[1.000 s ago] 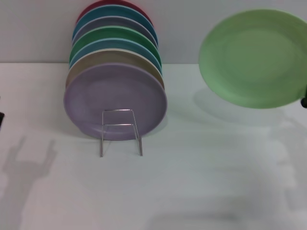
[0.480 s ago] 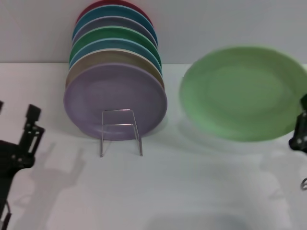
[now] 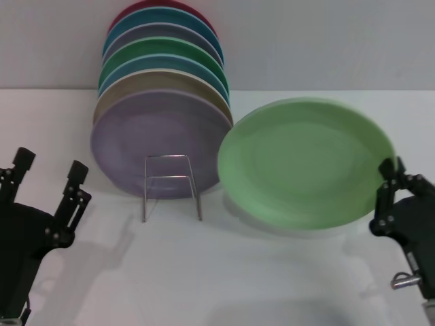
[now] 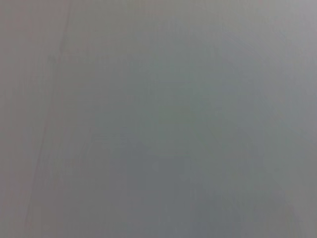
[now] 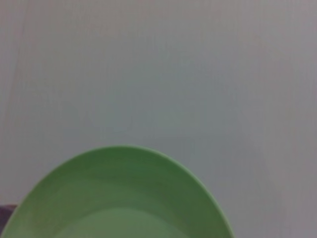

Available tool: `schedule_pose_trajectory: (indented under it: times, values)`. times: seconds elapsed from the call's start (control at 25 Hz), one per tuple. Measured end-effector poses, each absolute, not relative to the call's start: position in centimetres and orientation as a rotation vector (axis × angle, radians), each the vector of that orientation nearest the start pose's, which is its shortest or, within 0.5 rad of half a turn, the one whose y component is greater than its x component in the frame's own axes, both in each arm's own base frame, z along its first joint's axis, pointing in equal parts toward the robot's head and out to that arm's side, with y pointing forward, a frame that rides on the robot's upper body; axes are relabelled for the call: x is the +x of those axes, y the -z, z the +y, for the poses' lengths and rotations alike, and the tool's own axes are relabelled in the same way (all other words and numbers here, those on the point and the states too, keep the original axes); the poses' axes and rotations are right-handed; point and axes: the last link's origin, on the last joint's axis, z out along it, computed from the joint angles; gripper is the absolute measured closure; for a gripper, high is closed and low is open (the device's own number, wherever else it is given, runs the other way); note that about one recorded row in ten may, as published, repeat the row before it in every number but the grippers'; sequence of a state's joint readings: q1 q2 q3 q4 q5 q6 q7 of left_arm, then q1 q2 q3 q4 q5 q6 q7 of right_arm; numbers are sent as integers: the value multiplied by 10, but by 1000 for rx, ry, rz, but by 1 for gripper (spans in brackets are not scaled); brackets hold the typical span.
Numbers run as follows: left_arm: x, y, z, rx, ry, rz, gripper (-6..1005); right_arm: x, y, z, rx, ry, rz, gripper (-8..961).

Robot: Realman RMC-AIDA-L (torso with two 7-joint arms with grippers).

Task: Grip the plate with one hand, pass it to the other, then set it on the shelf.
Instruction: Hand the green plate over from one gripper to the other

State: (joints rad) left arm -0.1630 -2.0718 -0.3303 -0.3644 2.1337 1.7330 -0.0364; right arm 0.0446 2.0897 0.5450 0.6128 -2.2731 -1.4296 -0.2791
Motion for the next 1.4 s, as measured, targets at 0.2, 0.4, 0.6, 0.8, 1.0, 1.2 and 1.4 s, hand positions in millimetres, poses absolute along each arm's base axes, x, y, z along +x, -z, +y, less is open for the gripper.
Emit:
schedule_pose_trajectory:
  times: [0.2, 0.4, 0.6, 0.8, 1.0, 1.2, 1.4]
  values:
    - [-280, 35, 206, -1629, 1111, -284, 260, 270, 69, 216, -1641, -813, 322, 931]
    - [-278, 45, 206, -1666, 1093, -313, 260, 271, 73, 212, -1672, -806, 314, 931]
    - [-278, 51, 204, -1688, 1073, -333, 261, 271, 73, 200, -1646, -802, 318, 931]
    - [-267, 65, 192, -1753, 1041, -269, 261, 265, 75, 190, -1603, -797, 327, 931]
    - [-263, 82, 190, -1837, 999, -288, 261, 255, 79, 187, -1611, -798, 294, 931]
    - [-259, 90, 192, -1881, 995, -308, 260, 248, 83, 188, -1636, -778, 238, 931]
    - [-255, 96, 201, -1910, 979, -332, 260, 246, 84, 187, -1638, -781, 228, 930]
